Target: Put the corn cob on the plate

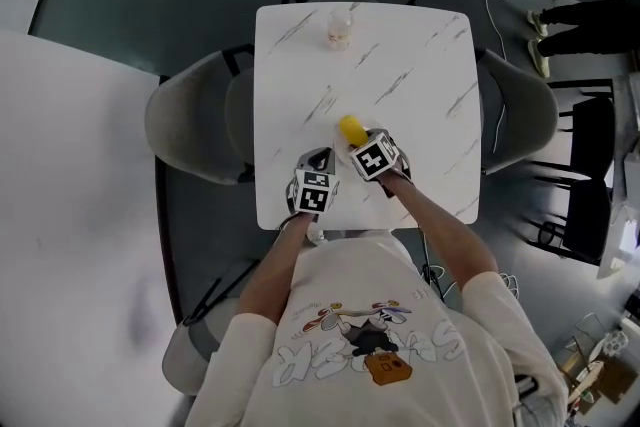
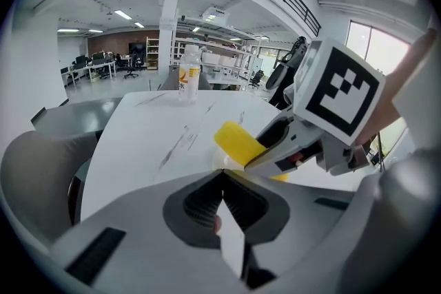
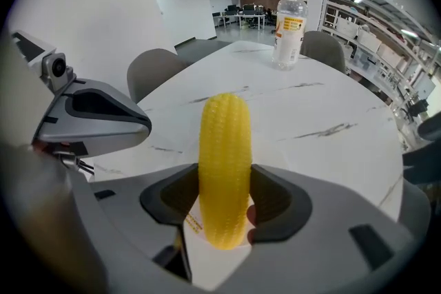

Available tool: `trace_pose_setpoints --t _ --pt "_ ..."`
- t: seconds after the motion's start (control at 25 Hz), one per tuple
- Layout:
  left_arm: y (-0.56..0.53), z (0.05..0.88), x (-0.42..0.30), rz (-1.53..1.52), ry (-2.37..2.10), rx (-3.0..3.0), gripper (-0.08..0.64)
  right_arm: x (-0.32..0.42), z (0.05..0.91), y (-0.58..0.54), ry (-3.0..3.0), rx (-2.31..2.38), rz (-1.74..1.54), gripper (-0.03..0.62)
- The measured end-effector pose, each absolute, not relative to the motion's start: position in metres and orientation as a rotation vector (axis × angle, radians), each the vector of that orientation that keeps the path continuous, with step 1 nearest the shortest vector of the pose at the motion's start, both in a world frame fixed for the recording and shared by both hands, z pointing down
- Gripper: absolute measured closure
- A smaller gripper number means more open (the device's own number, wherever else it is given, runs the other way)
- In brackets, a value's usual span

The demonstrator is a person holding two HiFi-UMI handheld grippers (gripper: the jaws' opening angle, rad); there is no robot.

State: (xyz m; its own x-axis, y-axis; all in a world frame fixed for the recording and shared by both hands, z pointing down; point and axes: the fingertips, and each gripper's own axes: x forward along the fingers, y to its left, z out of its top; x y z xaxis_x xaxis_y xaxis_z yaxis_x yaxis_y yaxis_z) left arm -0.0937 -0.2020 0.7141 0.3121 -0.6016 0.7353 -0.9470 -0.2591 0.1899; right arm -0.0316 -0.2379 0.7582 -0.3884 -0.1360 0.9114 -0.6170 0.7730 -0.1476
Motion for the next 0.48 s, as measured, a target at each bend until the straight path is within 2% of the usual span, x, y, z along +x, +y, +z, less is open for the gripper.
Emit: trace_pose_setpoints --t 0.48 --pt "-0.197 0.721 -0.092 0.714 -1.294 1.976 0.554 -0.035 0.771 -0.24 -1.843 0.59 0.628 0.37"
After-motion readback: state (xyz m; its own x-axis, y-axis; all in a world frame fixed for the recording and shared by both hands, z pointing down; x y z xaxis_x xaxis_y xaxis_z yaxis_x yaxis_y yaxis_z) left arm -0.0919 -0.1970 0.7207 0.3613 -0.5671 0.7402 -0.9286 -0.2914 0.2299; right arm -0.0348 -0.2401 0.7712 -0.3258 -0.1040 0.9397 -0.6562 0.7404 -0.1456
